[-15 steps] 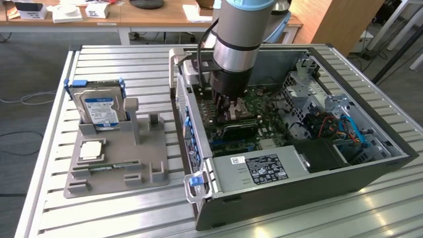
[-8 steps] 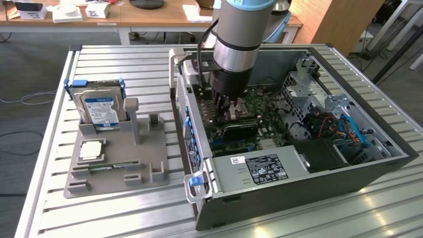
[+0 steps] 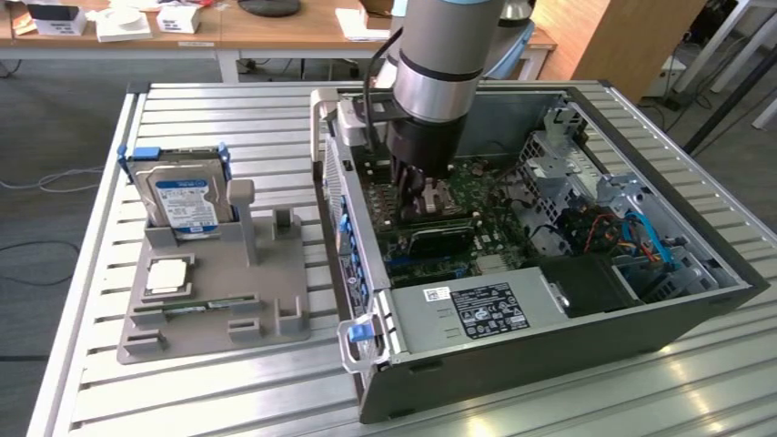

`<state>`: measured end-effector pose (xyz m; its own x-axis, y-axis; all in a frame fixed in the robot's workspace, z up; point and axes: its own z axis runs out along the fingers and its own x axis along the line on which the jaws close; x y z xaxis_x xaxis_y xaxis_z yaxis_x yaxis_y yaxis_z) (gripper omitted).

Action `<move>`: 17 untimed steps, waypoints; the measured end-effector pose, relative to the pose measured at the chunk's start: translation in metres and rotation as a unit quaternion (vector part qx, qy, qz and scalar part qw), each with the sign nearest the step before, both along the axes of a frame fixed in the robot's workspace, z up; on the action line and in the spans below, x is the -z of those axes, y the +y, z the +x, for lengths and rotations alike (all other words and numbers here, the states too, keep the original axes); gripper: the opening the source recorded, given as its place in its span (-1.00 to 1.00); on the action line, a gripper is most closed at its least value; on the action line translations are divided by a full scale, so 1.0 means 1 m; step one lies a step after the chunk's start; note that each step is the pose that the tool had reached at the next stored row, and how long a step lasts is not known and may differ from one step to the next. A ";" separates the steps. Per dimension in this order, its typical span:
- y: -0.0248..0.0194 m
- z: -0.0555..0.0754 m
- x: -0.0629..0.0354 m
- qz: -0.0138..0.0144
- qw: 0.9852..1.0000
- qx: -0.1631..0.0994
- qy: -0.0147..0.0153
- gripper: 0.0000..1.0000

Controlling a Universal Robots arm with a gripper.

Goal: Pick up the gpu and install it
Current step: 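Press down on the gpu until it lock into place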

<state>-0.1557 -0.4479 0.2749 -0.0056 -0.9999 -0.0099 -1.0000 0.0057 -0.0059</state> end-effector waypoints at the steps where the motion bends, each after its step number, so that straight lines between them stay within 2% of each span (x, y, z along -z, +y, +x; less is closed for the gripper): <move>1: 0.0000 0.000 -0.0019 0.000 1.000 0.000 0.000 -0.79; 8: 0.0000 0.000 -0.0130 0.000 1.000 0.000 0.000 -0.79; 17: 0.0000 0.000 -0.0153 0.000 1.000 0.000 0.000 -0.79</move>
<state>-0.1557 -0.4479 0.2901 -0.0056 -0.9999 -0.0100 -1.0000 0.0057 -0.0059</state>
